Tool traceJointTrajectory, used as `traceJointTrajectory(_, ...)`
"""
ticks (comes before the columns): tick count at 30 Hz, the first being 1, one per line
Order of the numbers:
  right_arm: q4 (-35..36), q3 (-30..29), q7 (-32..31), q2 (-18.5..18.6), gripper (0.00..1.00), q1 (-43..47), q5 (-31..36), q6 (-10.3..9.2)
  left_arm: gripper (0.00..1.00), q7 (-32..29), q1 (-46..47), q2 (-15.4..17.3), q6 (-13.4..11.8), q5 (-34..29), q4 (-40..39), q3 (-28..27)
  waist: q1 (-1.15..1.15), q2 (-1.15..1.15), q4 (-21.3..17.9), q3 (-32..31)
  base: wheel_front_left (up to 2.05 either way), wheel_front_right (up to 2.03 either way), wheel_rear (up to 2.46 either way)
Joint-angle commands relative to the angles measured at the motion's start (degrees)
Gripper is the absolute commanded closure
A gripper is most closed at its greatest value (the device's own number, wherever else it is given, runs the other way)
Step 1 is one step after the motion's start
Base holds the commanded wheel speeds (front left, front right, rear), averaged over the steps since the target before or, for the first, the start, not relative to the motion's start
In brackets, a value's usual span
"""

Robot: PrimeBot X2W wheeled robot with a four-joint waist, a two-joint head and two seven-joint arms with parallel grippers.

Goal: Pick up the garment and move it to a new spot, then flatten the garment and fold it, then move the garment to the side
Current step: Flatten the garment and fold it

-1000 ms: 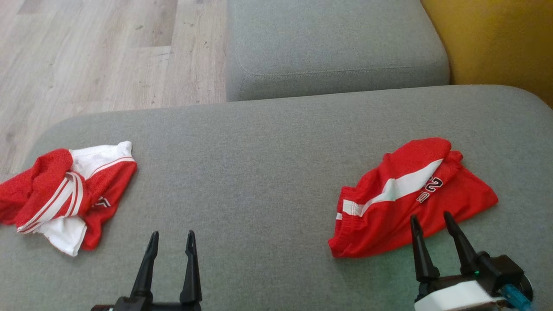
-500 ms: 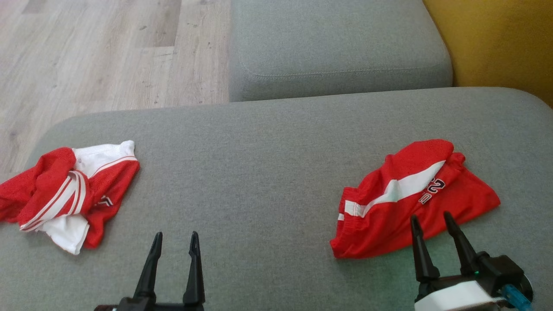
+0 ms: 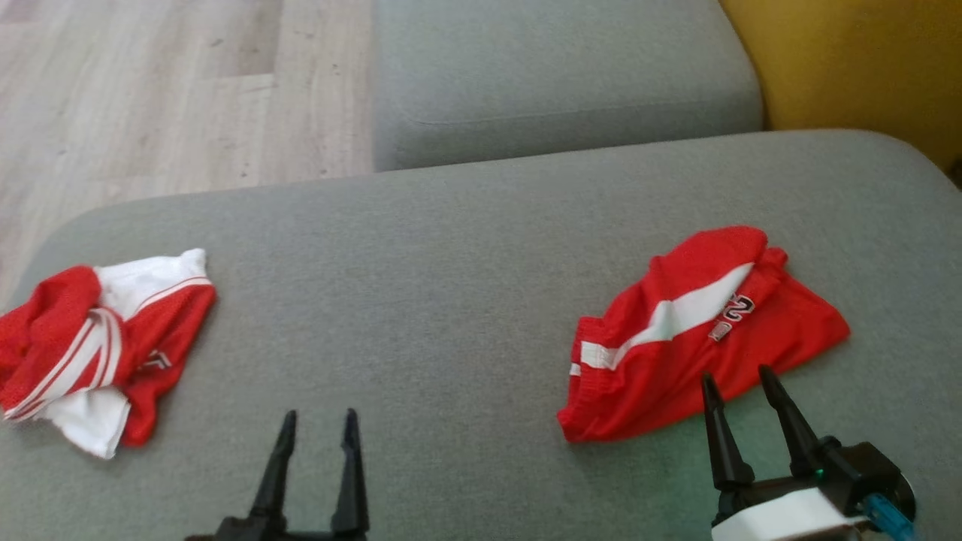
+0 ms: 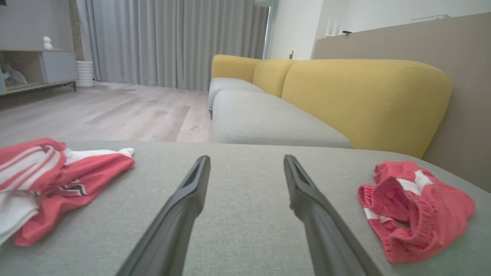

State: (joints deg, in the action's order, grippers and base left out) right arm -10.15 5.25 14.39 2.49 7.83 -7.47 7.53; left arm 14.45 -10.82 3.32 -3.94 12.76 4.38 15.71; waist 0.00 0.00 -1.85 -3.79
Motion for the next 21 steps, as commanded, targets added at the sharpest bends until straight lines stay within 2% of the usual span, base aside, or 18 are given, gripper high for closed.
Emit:
traceJointTrajectory(1, 2.25, 1.62, 0.61, 0.39, 0.0, -2.32, 0.49, -0.04, 0.0, 0.54, 4.2, -0.44, 0.72, 1.61, -1.02, 0.04, 0.0, 0.0, -1.51, 0.94, 0.0, 0.0, 0.0)
traceJointTrajectory(7, 2.64, 1.95, 0.61, 0.52, 0.0, -3.23, 0.96, -0.04, 0.0, 0.55, 8.5, -0.44, 2.71, 8.7, 2.34, 4.79, 0.0, 0.0, -4.54, 2.49, 0.0, 0.0, 0.0)
traceJointTrajectory(13, 3.28, 2.61, 0.61, 0.91, 0.0, -4.27, 0.94, -0.04, 0.0, -0.03, 15.26, -0.44, 6.28, 20.71, 8.72, 12.42, 0.0, 0.0, -7.99, 4.51, 0.0, 0.0, 0.0)
traceJointTrajectory(21, 3.59, 3.24, 0.61, 1.33, 0.0, -5.65, 0.81, -0.04, 0.0, -7.99, 23.33, -0.44, 9.65, 32.14, 14.11, 19.9, 0.0, 0.0, -11.83, 7.13, 0.0, 0.0, 0.0)
